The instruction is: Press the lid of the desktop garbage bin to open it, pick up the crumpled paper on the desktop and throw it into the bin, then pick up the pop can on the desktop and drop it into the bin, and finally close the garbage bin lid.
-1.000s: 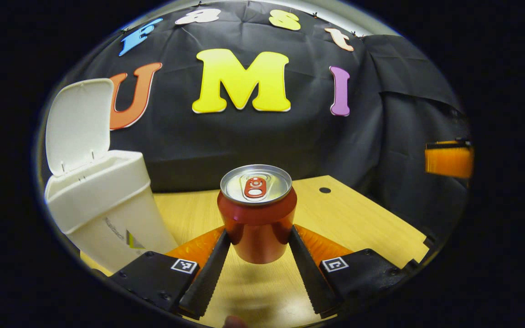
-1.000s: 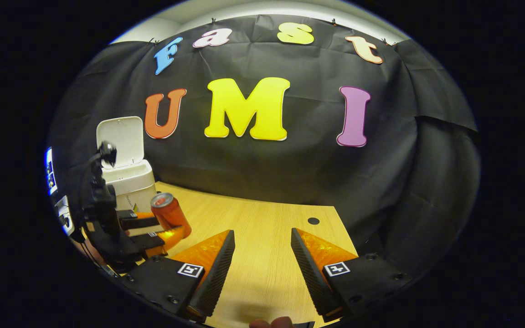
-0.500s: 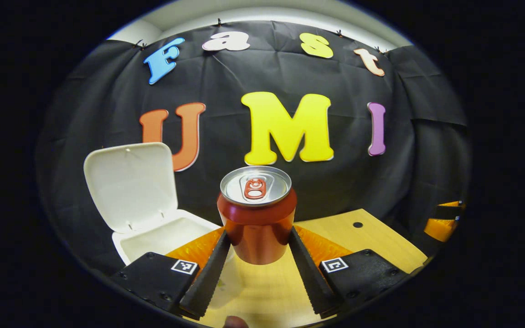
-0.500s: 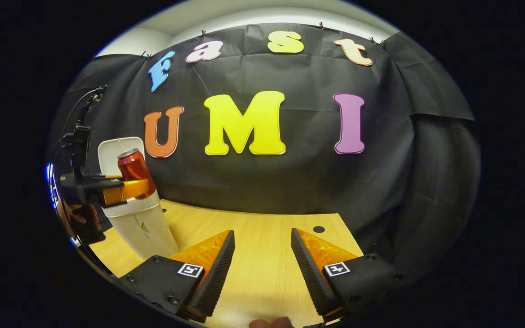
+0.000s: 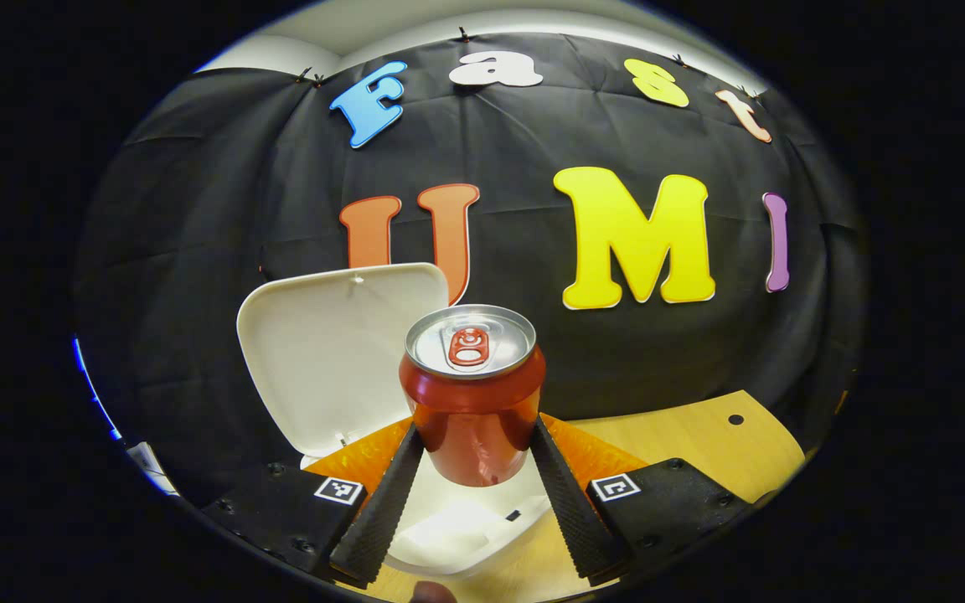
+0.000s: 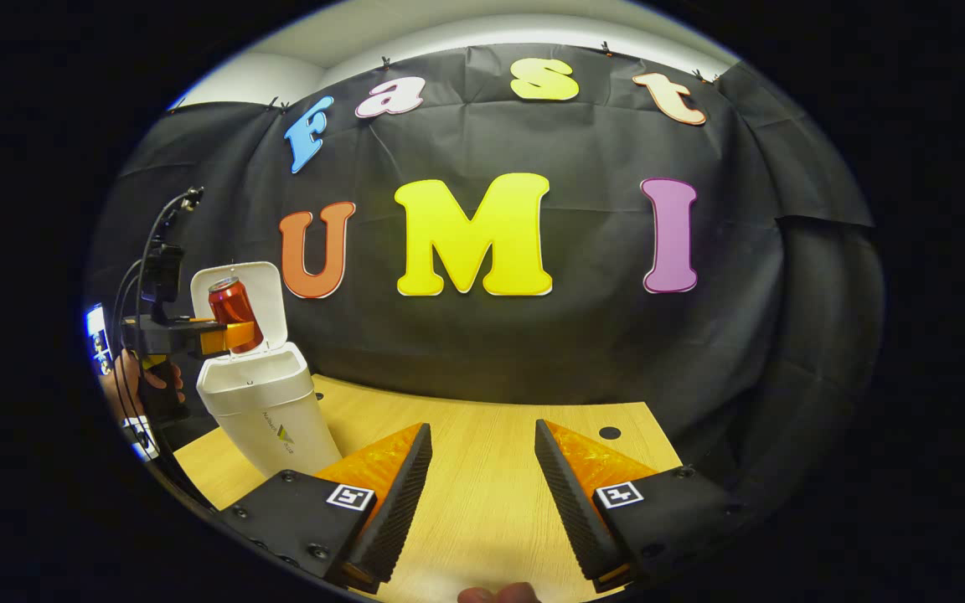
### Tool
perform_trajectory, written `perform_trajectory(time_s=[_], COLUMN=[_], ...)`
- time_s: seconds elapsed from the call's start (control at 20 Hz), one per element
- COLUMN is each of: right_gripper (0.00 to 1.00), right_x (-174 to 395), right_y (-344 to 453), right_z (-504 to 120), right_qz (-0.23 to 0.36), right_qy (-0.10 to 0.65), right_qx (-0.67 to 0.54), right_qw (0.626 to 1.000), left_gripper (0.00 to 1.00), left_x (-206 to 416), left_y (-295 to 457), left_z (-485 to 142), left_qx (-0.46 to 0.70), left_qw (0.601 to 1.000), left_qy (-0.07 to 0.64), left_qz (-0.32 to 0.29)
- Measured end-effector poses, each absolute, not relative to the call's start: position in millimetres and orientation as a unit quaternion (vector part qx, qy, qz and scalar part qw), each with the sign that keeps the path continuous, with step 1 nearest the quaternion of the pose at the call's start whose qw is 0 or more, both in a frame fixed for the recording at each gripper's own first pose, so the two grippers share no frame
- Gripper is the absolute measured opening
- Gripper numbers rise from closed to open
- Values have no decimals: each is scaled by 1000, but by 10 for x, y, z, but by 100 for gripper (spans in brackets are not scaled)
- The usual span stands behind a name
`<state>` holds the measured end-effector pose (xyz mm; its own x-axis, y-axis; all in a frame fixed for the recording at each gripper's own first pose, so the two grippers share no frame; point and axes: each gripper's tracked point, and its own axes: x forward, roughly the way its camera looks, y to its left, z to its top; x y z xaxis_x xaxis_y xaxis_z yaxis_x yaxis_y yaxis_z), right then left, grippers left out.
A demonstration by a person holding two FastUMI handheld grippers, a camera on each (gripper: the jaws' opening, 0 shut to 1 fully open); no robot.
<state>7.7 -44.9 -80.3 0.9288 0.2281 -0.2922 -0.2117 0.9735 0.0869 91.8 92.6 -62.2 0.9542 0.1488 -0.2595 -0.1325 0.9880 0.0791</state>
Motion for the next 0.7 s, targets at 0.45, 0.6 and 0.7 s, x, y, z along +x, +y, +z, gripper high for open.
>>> perform_trajectory(time_s=[0.45, 0.6, 0.7], right_gripper=[81, 81, 81], right_x=[13, -16, -39], right_y=[-314, -298, -273], right_z=[-861, -908, -920], right_qz=[122, 123, 128], right_qy=[165, 172, 175], right_qx=[14, 16, 12], right_qw=[979, 977, 976], left_gripper=[86, 90, 100], left_x=[976, 922, 865], left_y=[1219, 1208, 1170], left_z=[-1006, -992, -868], left_qx=[11, 7, 1], left_qw=[978, 978, 979], left_qy=[174, 171, 155], left_qz=[115, 122, 135])
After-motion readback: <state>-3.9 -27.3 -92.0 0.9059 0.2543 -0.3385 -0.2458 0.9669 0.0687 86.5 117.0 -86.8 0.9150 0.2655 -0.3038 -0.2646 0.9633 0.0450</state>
